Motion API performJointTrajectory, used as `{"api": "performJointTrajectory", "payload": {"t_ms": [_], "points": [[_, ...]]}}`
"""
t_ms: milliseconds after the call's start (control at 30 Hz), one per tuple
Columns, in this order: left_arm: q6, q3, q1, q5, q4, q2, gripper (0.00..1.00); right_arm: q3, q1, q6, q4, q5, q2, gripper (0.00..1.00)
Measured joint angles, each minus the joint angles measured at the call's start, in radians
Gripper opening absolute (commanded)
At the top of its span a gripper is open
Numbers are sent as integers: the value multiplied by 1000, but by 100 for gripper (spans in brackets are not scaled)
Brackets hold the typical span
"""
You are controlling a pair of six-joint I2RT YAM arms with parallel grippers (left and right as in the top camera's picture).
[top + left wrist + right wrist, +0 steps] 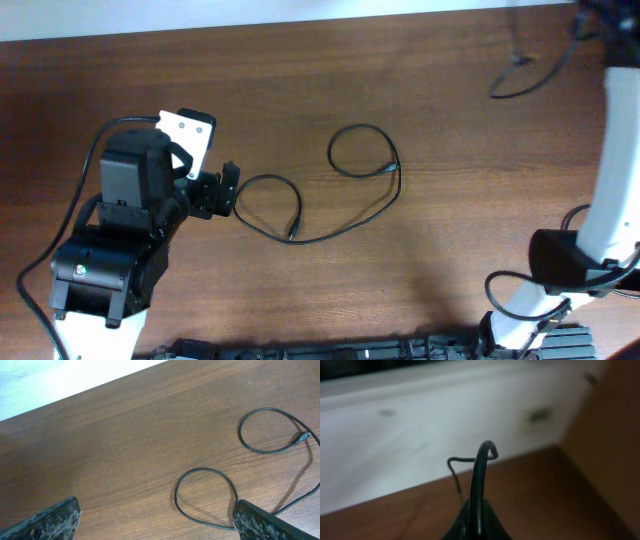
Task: Untangle cables
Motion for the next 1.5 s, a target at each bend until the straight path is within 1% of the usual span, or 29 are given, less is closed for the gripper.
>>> {"api": "performJointTrajectory", "payload": {"t_ms": [33, 133, 300, 400, 500, 667, 733, 833, 967, 1067, 1167, 1233, 1300, 1400, 1500], "points": [[0, 0, 0, 0, 0, 0, 99, -3, -69, 49, -29, 7, 0, 4], [0, 0, 0, 0, 0, 0, 99, -6, -214, 142, -109, 11, 0, 4], [0, 0, 0, 0, 0, 0, 99, -6, -410, 203, -209, 10, 25, 4], [0, 0, 0, 0, 0, 0, 99, -6, -485, 208, -234, 8, 81, 4], [0, 0, 0, 0, 0, 0, 99, -6, -540, 267, -247, -8, 155, 4], [0, 0, 0, 0, 0, 0, 99, -6, -557, 382, -226, -95, 282, 4], [0, 0, 0, 0, 0, 0, 99, -6, -557, 404, -194, -175, 341, 4], [0, 0, 0, 0, 0, 0, 99, -10, -557, 420, -115, -360, 411, 4], [0, 0, 0, 0, 0, 0, 99, -14, -554, 430, 93, -652, 423, 4], [0, 0, 0, 0, 0, 0, 99, -14, -548, 457, 190, -828, 423, 4], [0, 0, 0, 0, 0, 0, 99, -14, -546, 471, 187, -906, 423, 4], [0, 0, 0, 0, -1, 0, 99, -13, -548, 471, 124, -892, 423, 4], [0, 0, 0, 0, -1, 0, 99, -14, -554, 462, 6, -792, 423, 4], [0, 0, 0, 0, -1, 0, 99, -14, -571, 415, -170, -529, 423, 4], [0, 0, 0, 0, 0, 0, 99, -14, -603, 399, -253, -294, 423, 4]]}}
